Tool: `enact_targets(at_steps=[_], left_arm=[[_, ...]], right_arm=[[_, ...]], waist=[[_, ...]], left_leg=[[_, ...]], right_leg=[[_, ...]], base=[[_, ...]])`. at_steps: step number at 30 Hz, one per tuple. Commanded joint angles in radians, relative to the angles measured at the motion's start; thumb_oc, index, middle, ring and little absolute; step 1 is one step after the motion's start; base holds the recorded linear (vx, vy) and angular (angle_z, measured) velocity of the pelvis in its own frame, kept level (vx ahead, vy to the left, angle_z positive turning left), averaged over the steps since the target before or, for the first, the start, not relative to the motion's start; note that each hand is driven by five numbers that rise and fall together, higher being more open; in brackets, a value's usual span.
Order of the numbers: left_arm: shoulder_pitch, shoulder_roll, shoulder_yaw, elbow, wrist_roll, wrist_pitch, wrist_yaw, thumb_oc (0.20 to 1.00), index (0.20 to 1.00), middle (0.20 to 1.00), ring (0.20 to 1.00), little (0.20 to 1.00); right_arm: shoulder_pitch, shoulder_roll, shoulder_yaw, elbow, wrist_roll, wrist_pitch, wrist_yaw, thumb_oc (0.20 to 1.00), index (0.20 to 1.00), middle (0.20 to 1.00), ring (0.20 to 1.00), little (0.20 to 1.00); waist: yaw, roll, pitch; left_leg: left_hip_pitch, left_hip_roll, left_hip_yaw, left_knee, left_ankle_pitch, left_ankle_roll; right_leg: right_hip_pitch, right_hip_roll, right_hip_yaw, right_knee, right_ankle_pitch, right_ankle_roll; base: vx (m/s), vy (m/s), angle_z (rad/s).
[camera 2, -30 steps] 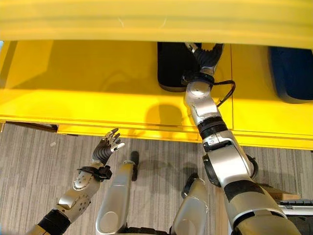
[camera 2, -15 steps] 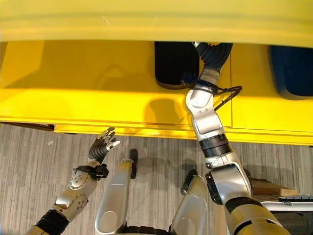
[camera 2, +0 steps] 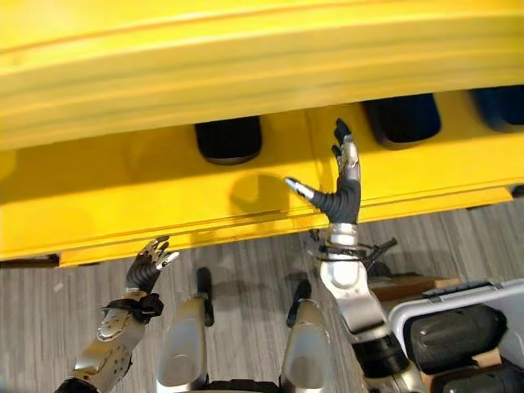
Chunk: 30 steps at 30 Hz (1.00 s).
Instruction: Move parts from the plastic box to the shelf.
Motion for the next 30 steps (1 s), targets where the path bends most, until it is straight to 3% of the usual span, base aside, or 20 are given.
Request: enact_targets(at_steps=[1, 8, 12, 13, 15, 16, 17, 18, 21, 22, 23, 25, 30], left_arm=[[-0.057, -0.008, 0.018, -0.065, 0.073, -0.096, -0.072, 1.000, 1.000, 1.000, 1.000, 1.000], [-0.033, -0.043, 0.053, -0.062, 0.100, -0.117, -0.089, 1.000, 1.000, 1.000, 1.000, 1.000], [-0.034, -0.063, 0.060, -0.055, 0.096, -0.118, -0.076, 1.000, 1.000, 1.000, 1.000, 1.000], [-0.035, -0.077, 0.065, -0.046, 0.089, -0.118, -0.072, 1.000, 1.000, 1.000, 1.000, 1.000], [-0.035, -0.084, 0.063, -0.055, 0.101, -0.119, -0.071, 1.000, 1.000, 1.000, 1.000, 1.000], [-0.036, -0.084, 0.063, -0.055, 0.101, -0.119, -0.071, 1.000, 1.000, 1.000, 1.000, 1.000], [-0.039, -0.090, 0.063, -0.063, 0.099, -0.117, -0.078, 1.000, 1.000, 1.000, 1.000, 1.000], [-0.031, -0.093, 0.063, -0.068, 0.102, -0.118, -0.082, 1.000, 1.000, 1.000, 1.000, 1.000], [-0.015, -0.103, 0.056, -0.075, 0.112, -0.111, -0.100, 1.000, 1.000, 1.000, 1.000, 1.000], [-0.014, -0.104, 0.056, -0.076, 0.112, -0.111, -0.100, 1.000, 1.000, 1.000, 1.000, 1.000], [-0.012, -0.108, 0.048, -0.081, 0.122, -0.105, -0.099, 1.000, 1.000, 1.000, 1.000, 1.000], [-0.007, -0.110, 0.045, -0.079, 0.130, -0.103, -0.096, 1.000, 1.000, 1.000, 1.000, 1.000], [-0.026, -0.117, 0.034, -0.074, 0.127, -0.102, -0.094, 1.000, 1.000, 1.000, 1.000, 1.000]], right_arm=[[0.078, -0.039, -0.074, -0.073, 0.016, -0.074, 0.069, 1.000, 1.000, 1.000, 1.000, 1.000], [0.172, -0.068, -0.125, -0.078, -0.063, -0.083, 0.087, 1.000, 1.000, 1.000, 1.000, 1.000], [0.146, -0.045, -0.136, -0.049, -0.037, -0.083, 0.062, 1.000, 1.000, 1.000, 1.000, 1.000], [0.134, -0.031, -0.147, -0.030, -0.041, -0.080, 0.039, 1.000, 1.000, 1.000, 1.000, 1.000], [0.114, -0.025, -0.156, -0.003, -0.055, -0.079, 0.008, 1.000, 1.000, 1.000, 1.000, 1.000], [0.113, -0.024, -0.156, -0.002, -0.055, -0.079, 0.008, 1.000, 1.000, 1.000, 1.000, 1.000], [0.093, -0.013, -0.155, 0.018, -0.044, -0.077, 0.004, 1.000, 1.000, 1.000, 1.000, 1.000], [0.087, -0.009, -0.145, 0.025, -0.039, -0.076, 0.011, 1.000, 1.000, 1.000, 1.000, 1.000], [0.097, 0.005, -0.144, 0.034, -0.027, -0.069, 0.037, 1.000, 1.000, 1.000, 1.000, 1.000], [0.098, 0.005, -0.145, 0.033, -0.026, -0.069, 0.037, 1.000, 1.000, 1.000, 1.000, 1.000], [0.091, 0.020, -0.142, 0.049, -0.024, -0.064, 0.036, 1.000, 1.000, 1.000, 1.000, 1.000], [0.085, 0.038, -0.132, 0.055, -0.011, -0.059, 0.038, 1.000, 1.000, 1.000, 1.000, 1.000], [0.084, 0.064, -0.120, 0.060, 0.025, -0.050, 0.057, 1.000, 1.000, 1.000, 1.000, 1.000]], waist=[[-0.050, 0.011, -0.134], [-0.085, 0.034, -0.199], [-0.084, 0.032, -0.227], [-0.074, 0.025, -0.240], [-0.053, 0.013, -0.244], [-0.054, 0.014, -0.245], [-0.034, -0.010, -0.237], [-0.025, -0.017, -0.237], [-0.022, -0.019, -0.268], [-0.020, -0.019, -0.265], [-0.016, -0.008, -0.279], [-0.016, 0.003, -0.285], [-0.041, 0.006, -0.311]], left_leg=[[0.058, 0.046, -0.016, -0.126, 0.109, -0.002], [0.146, 0.126, 0.068, -0.245, 0.232, -0.035], [0.156, 0.135, 0.049, -0.241, 0.261, -0.035], [0.144, 0.120, 0.010, -0.209, 0.269, -0.022], [0.121, 0.060, -0.079, -0.148, 0.254, -0.001], [0.117, 0.060, -0.081, -0.146, 0.255, -0.001], [0.086, -0.098, -0.198, -0.027, 0.124, 0.040], [0.084, -0.174, -0.235, 0.024, 0.057, 0.055], [0.102, -0.304, -0.219, 0.056, -0.072, 0.106], [0.106, -0.303, -0.217, 0.059, -0.076, 0.108], [0.121, -0.380, -0.250, 0.046, -0.114, 0.132], [0.140, -0.423, -0.285, 0.018, -0.119, 0.151], [0.183, -0.399, -0.230, -0.065, -0.100, 0.162]], right_leg=[[0.030, 0.051, -0.004, -0.023, -0.019, 0.008], [0.017, 0.150, 0.055, -0.026, -0.036, -0.025], [0.039, 0.186, 0.081, -0.078, -0.027, -0.039], [0.063, 0.200, 0.100, -0.123, -0.016, -0.052], [0.112, 0.202, 0.116, -0.190, 0.006, -0.060], [0.111, 0.203, 0.115, -0.194, 0.011, -0.060], [0.143, 0.198, 0.140, -0.235, 0.032, -0.063], [0.156, 0.201, 0.159, -0.253, 0.045, -0.062], [0.189, 0.216, 0.187, -0.298, 0.072, -0.057], [0.194, 0.217, 0.189, -0.300, 0.071, -0.056], [0.196, 0.230, 0.208, -0.307, 0.083, -0.047], [0.187, 0.249, 0.231, -0.302, 0.099, -0.038], [0.182, 0.250, 0.258, -0.322, 0.144, -0.009]], base=[[0.06, -0.078, -0.38], [0.01, -0.140, -0.40], [0.04, -0.178, -0.31], [0.04, -0.163, -0.37], [0.04, -0.169, -0.35], [0.02, -0.158, -0.38], [0.01, -0.119, -0.47], [0.04, -0.135, -0.58], [0.04, -0.015, -0.44], [0.02, 0.057, -0.59], [-0.01, 0.062, -0.64], [-0.04, 0.071, -0.73], [-0.08, 0.097, -0.58]])
